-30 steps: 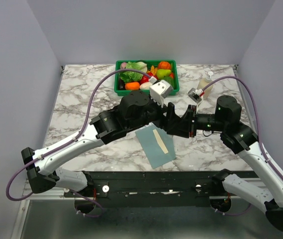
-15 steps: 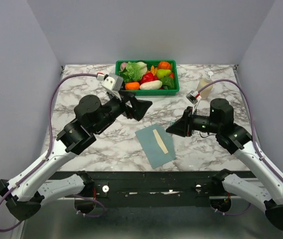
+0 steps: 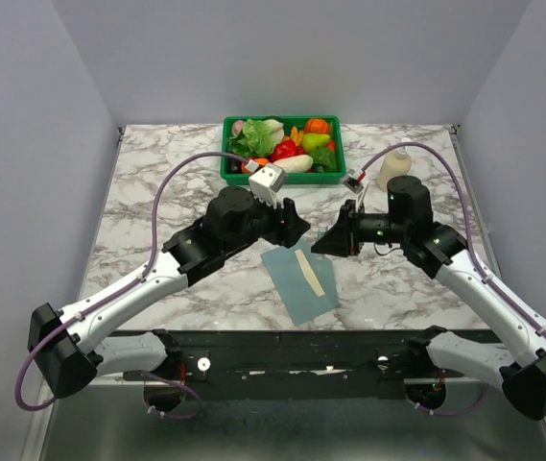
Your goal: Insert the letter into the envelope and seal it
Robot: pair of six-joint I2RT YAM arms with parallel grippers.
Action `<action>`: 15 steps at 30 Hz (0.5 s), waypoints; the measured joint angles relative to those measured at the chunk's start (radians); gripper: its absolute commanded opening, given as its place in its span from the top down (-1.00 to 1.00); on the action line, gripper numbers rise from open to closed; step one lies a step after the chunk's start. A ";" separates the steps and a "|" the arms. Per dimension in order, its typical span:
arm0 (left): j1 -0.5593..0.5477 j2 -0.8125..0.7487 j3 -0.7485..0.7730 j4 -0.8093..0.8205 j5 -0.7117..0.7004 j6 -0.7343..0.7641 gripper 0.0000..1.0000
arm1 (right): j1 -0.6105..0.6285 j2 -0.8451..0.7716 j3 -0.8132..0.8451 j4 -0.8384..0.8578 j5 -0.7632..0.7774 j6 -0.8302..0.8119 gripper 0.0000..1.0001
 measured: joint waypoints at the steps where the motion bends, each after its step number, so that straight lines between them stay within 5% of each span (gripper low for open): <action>1: -0.007 0.014 0.026 0.002 -0.001 0.007 -0.40 | 0.000 0.008 0.003 0.000 -0.008 0.000 0.99; 11: -0.081 0.143 0.148 -0.034 -0.066 0.076 -0.44 | 0.001 0.019 0.026 0.000 -0.060 0.008 0.99; 15: -0.097 0.150 0.135 -0.048 -0.113 0.078 -0.63 | 0.001 0.011 0.025 -0.003 -0.060 0.011 0.99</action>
